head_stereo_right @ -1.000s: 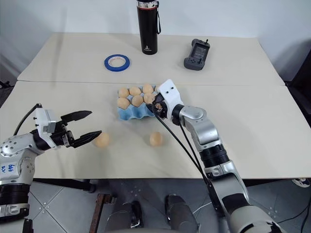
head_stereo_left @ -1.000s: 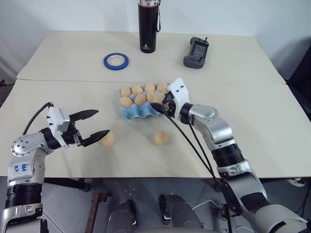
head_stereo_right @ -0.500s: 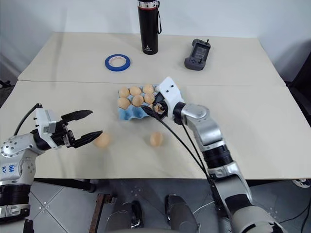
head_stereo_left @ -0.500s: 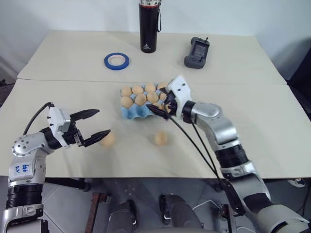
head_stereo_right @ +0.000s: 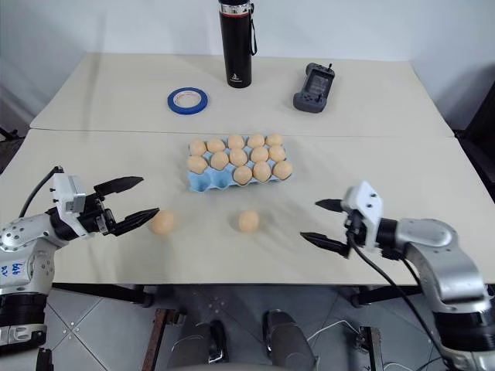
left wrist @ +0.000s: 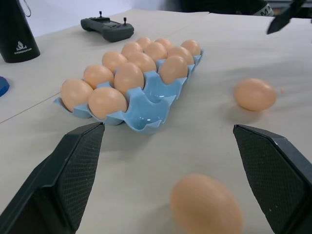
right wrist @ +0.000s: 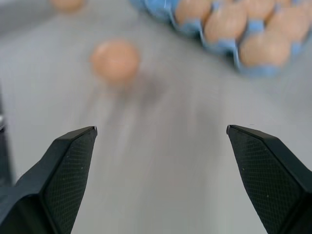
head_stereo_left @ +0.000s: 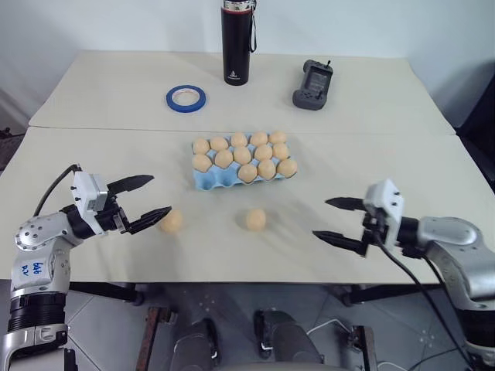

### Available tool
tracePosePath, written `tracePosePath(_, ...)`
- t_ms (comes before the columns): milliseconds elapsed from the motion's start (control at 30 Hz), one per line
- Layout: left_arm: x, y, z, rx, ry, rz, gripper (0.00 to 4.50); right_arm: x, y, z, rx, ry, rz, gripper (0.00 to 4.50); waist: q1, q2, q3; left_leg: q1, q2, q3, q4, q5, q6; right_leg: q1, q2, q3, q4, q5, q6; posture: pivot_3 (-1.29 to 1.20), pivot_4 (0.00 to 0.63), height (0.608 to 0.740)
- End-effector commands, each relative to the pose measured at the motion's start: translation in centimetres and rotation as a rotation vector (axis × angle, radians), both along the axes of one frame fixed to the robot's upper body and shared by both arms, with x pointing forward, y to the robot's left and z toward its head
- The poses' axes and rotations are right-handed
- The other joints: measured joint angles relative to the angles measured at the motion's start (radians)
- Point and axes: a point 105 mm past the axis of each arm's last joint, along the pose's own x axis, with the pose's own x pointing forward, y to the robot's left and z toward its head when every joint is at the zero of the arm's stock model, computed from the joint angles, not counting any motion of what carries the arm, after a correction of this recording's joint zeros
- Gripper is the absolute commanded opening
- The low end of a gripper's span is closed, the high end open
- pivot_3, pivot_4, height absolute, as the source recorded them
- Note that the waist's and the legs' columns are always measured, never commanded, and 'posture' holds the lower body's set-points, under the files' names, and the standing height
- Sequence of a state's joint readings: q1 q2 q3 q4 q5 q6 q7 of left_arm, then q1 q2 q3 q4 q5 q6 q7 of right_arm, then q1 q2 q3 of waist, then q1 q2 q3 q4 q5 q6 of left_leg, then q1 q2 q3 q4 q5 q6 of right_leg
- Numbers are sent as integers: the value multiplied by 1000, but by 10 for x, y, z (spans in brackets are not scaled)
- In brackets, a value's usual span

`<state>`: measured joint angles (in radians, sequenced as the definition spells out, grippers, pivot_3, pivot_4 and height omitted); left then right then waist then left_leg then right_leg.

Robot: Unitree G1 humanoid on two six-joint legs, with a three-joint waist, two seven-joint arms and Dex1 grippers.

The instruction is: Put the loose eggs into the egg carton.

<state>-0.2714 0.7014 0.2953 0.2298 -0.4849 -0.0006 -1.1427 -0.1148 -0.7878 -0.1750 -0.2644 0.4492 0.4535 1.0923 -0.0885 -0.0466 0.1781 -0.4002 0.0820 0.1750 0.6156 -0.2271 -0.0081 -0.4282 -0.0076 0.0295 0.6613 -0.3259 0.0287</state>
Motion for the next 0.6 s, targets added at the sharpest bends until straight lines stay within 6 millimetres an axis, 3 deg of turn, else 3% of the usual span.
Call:
tracePosePath(33,-1,9,12,12,-46,16,4500,-6,-8,12,-11,-44,16,4459,2,0,0,0,0,0,0,0,0,0,0,0,0,0,0,0,150,740)
tracePosePath(233,-1,12,15,19,-47,18,4500,-4,3,14,-8,-64,23,4459,5,0,0,0,-1,0,0,0,-1,1,-1,0,-1,1,0,0,150,740)
tracePosePath(400,-2,11,16,20,-48,14,4500,14,50,25,67,-138,13,4459,-3,0,0,0,0,0,0,1,-2,0,-1,0,0,1,-1,0,150,740)
tracePosePath(600,-4,9,16,19,-50,17,4500,34,88,15,105,-103,-23,4459,5,0,0,-2,0,-1,0,1,-3,-1,-1,-1,0,1,-2,0,150,740)
